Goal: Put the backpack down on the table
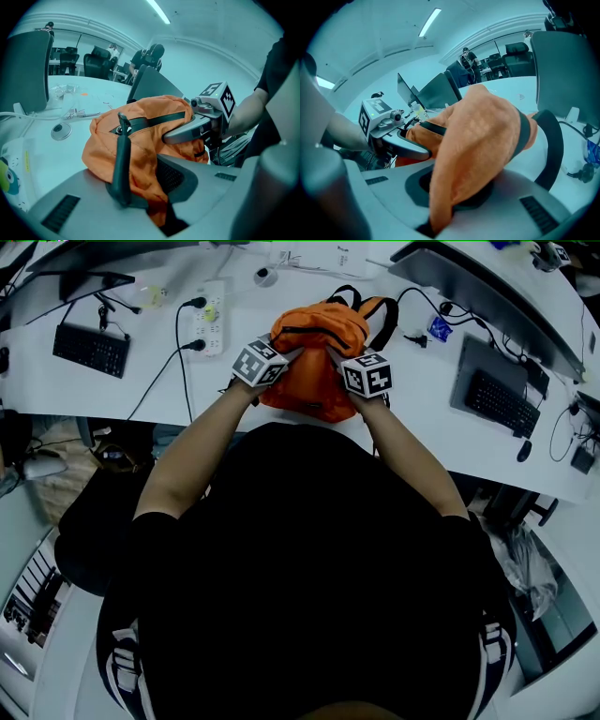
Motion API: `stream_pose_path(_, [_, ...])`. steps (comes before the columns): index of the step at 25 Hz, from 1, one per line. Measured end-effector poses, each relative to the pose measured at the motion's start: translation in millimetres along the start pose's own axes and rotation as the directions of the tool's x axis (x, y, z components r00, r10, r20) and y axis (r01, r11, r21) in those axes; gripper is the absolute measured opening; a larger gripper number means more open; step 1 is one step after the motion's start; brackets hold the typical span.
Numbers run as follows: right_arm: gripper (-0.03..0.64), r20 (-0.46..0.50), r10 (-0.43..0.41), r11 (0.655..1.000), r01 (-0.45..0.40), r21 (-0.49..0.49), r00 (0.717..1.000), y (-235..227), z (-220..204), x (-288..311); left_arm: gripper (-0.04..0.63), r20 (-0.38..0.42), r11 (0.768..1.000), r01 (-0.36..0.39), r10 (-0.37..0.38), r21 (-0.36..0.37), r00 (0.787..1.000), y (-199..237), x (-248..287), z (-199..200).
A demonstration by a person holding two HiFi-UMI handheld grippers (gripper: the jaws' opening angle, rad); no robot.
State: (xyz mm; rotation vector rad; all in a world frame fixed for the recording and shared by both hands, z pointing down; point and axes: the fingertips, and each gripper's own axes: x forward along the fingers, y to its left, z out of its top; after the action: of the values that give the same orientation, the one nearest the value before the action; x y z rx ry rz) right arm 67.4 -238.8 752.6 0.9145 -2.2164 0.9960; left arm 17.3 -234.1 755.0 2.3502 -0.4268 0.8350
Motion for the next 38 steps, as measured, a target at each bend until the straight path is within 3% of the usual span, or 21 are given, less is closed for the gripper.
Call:
stream_pose_path(14, [0.031,-0.086,0.003,1.0,-0.006,-0.031,0.996,-7.8,-21.8,27.8,0.044,-0.032,0.993,0.041,-0.045,-0.11,0.998,17.0,19.7,-29.3])
stream_pose_path(28, [0.031,-0.136,-0.011,0.999,0.005,-0.041,0.991,-15.1,-34.8,38.0,0.051,-0.066,0.98,0.091,-0.104,-0.178,0.992,21.1,31.4,-40.6])
stream_pose_path(38, [0.031,-0.161,-0.023,1.0,0.02,-0.024,0.987,-17.4,-40.4,44.7,0.063,-0.068,0.973,0.09,-0.106,-0.211,0.992,24.7,35.8,-48.6])
